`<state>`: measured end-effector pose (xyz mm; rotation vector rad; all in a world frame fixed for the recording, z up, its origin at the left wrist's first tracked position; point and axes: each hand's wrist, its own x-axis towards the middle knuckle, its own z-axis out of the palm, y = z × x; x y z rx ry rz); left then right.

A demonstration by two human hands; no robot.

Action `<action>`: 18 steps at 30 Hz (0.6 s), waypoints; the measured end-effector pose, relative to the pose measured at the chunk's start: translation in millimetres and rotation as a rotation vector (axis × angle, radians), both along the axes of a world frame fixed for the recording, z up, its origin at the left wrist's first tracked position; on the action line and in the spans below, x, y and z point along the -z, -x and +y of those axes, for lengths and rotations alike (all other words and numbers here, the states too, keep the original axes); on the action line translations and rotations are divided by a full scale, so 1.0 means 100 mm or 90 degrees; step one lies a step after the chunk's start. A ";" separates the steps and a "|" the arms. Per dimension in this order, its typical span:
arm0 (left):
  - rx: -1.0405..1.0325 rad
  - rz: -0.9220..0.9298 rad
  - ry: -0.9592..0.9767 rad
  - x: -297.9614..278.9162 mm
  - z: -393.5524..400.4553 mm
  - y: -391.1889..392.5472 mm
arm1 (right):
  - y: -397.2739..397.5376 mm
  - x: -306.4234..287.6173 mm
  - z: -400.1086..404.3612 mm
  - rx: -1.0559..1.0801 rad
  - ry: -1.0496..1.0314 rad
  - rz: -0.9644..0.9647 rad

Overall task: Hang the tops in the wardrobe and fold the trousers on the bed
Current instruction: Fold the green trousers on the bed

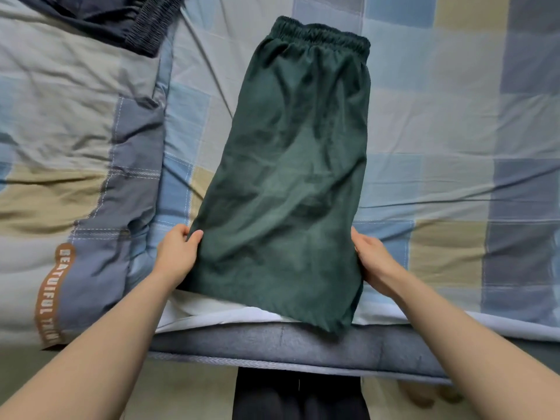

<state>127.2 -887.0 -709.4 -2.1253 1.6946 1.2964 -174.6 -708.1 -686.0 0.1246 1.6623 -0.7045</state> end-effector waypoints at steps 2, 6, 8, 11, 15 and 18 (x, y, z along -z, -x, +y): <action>0.023 -0.002 -0.002 -0.01 0.03 0.02 | 0.02 0.02 0.09 0.085 0.010 0.109; 0.055 0.018 0.004 0.01 0.19 0.08 | 0.19 0.04 0.39 0.338 0.056 0.345; 0.047 0.017 0.010 0.01 0.26 0.14 | 0.25 0.05 0.50 0.453 0.057 0.296; 0.008 0.046 0.025 0.03 0.31 0.14 | 0.30 0.05 0.47 0.386 0.004 0.103; -0.043 0.114 -0.041 -0.01 0.35 0.06 | 0.37 -0.03 0.28 0.237 0.062 -0.113; -0.088 0.146 -0.112 -0.12 0.41 0.02 | 0.33 -0.06 0.33 0.161 0.132 -0.154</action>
